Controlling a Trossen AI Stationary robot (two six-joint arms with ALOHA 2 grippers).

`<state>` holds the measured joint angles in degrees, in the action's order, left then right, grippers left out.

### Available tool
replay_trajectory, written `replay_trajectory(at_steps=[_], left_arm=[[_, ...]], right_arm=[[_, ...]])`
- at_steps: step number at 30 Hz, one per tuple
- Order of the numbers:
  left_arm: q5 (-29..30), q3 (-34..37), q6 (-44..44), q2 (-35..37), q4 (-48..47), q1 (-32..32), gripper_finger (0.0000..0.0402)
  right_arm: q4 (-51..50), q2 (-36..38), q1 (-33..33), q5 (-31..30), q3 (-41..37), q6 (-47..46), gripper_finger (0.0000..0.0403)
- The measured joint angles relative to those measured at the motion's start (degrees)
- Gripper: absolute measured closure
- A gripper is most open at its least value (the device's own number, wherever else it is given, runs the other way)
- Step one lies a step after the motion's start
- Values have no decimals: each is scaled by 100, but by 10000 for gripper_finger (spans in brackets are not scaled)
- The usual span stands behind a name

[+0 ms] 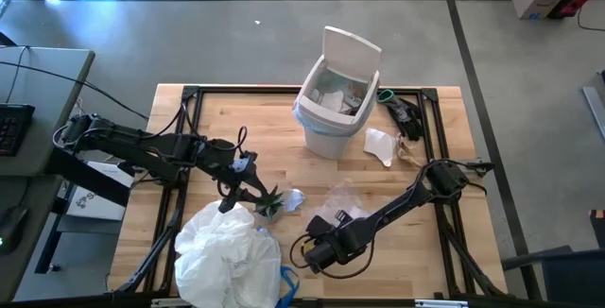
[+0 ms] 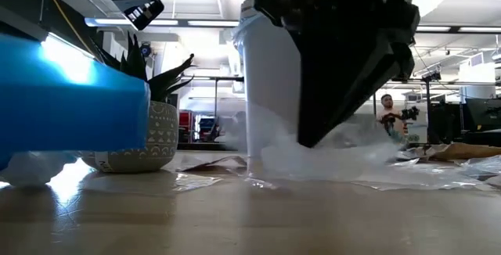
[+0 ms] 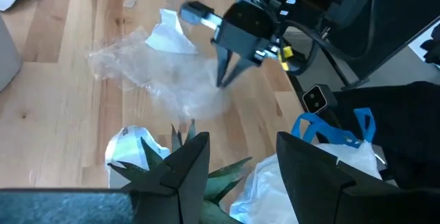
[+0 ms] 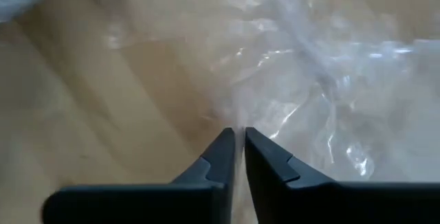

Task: Place trash/remove bag and relplace
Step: Put the transparent plastic into the trash bin

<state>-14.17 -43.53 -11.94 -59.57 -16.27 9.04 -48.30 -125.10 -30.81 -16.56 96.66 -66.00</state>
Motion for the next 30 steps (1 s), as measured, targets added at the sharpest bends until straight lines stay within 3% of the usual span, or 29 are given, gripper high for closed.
replay_trajectory(at_steps=[7,14,21,30], left_arm=[[13,0,0,0,2,0,248],[54,0,-30,0,2,0,248],[94,0,-42,0,2,0,248],[126,0,-40,0,7,2,248]], right_arm=[[50,0,-4,110,-6,53,342],[42,0,-4,-3,-4,114,397],[648,0,30,-103,-2,354,348],[1372,0,86,-453,0,1351,296]])
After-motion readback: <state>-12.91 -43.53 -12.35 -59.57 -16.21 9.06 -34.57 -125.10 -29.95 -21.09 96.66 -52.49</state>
